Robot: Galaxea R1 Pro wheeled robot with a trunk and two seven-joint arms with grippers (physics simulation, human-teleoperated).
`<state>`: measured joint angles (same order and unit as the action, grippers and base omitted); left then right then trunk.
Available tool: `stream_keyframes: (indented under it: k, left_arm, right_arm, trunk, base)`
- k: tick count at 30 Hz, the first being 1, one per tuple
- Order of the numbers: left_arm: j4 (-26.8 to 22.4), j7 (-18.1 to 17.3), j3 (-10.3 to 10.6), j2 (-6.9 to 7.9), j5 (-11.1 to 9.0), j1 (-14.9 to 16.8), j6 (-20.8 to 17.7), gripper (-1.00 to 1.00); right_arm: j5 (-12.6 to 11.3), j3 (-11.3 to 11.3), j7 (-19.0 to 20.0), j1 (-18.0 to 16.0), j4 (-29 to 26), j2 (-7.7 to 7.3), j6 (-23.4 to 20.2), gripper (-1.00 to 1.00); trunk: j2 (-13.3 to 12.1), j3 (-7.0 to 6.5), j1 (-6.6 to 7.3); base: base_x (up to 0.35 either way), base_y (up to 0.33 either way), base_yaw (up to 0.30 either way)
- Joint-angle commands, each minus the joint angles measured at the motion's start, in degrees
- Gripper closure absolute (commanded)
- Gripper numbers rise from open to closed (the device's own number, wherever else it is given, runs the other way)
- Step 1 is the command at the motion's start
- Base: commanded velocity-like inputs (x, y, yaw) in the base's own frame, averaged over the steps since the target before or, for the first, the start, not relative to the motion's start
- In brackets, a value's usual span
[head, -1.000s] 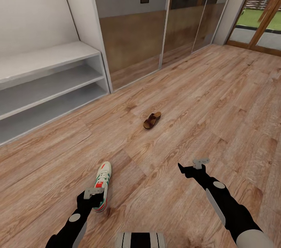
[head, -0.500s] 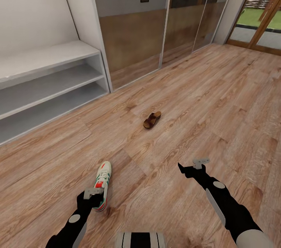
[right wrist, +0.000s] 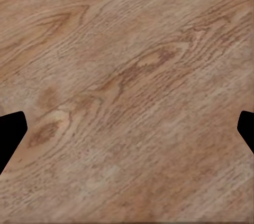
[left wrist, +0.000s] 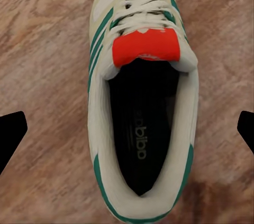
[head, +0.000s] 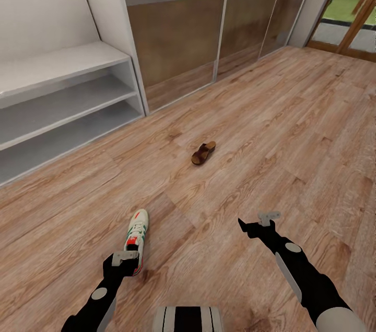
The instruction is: Pick up the two gym shoes and the two sandals from the corridor floor and place them onto the hallstand (shoe rack) in the corridor, making sure they are on the rack and not on the floor. Arrange them so the two gym shoes are next to each other and the two sandals are next to each other.
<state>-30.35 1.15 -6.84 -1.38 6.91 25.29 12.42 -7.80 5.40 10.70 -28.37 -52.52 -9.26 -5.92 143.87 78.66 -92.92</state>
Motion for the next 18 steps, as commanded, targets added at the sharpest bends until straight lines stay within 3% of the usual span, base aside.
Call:
stream_keyframes:
  k: [1, 18]
  left_arm:
    - [0.03, 0.08, -0.31, -0.05, 0.61, 0.02, 0.22, -1.00]
    - [0.03, 0.08, -0.19, -0.02, 0.57, 0.03, 0.24, -1.00]
  right_arm:
    - [-0.61, 0.13, 0.02, -0.02, -0.09, -0.06, -0.32, -1.00]
    - [-0.49, 0.18, 0.02, 0.06, -1.06, -0.12, -0.30, -1.00]
  trunk:
    - [0.01, 0.11, 0.01]
    - [0.01, 0.52, 0.01]
  base:
    - [0.000, 0.000, -0.084]
    - [0.000, 0.000, -0.033]
